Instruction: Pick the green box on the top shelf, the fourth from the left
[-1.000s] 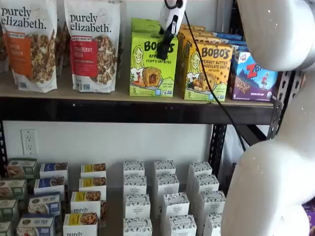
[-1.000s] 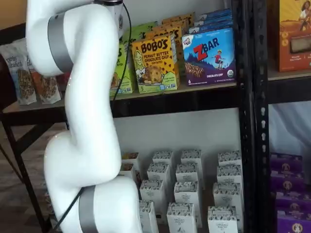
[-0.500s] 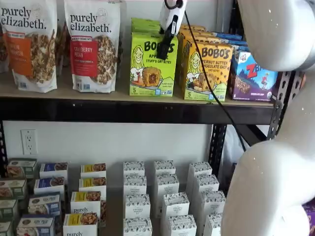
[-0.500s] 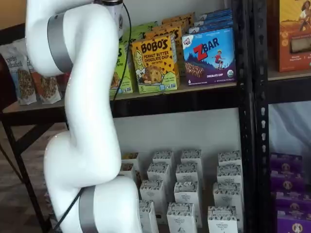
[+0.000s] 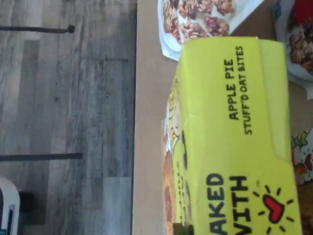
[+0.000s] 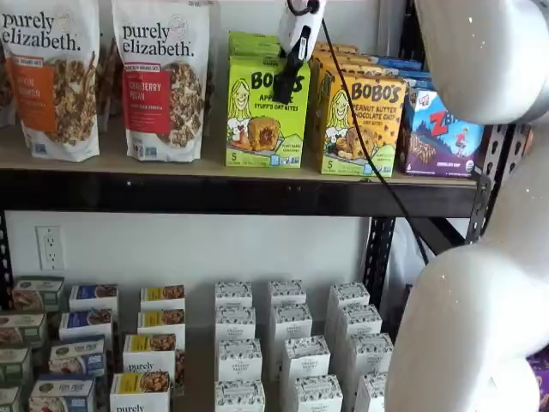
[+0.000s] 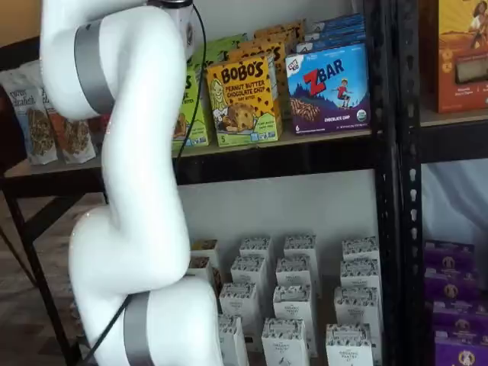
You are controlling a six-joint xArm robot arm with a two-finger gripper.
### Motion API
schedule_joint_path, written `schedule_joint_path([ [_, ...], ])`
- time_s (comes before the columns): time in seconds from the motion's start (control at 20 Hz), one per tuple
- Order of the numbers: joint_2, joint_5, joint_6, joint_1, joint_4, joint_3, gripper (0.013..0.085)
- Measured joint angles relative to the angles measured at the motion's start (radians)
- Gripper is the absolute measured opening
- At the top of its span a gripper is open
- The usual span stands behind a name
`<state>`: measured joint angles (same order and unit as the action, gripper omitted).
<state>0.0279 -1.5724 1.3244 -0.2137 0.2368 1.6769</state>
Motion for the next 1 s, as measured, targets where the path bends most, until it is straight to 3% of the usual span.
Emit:
schedule_joint_path([
  [1.0,0.009,-0.025,0.002,0.009,0.025,0.011,0.033],
])
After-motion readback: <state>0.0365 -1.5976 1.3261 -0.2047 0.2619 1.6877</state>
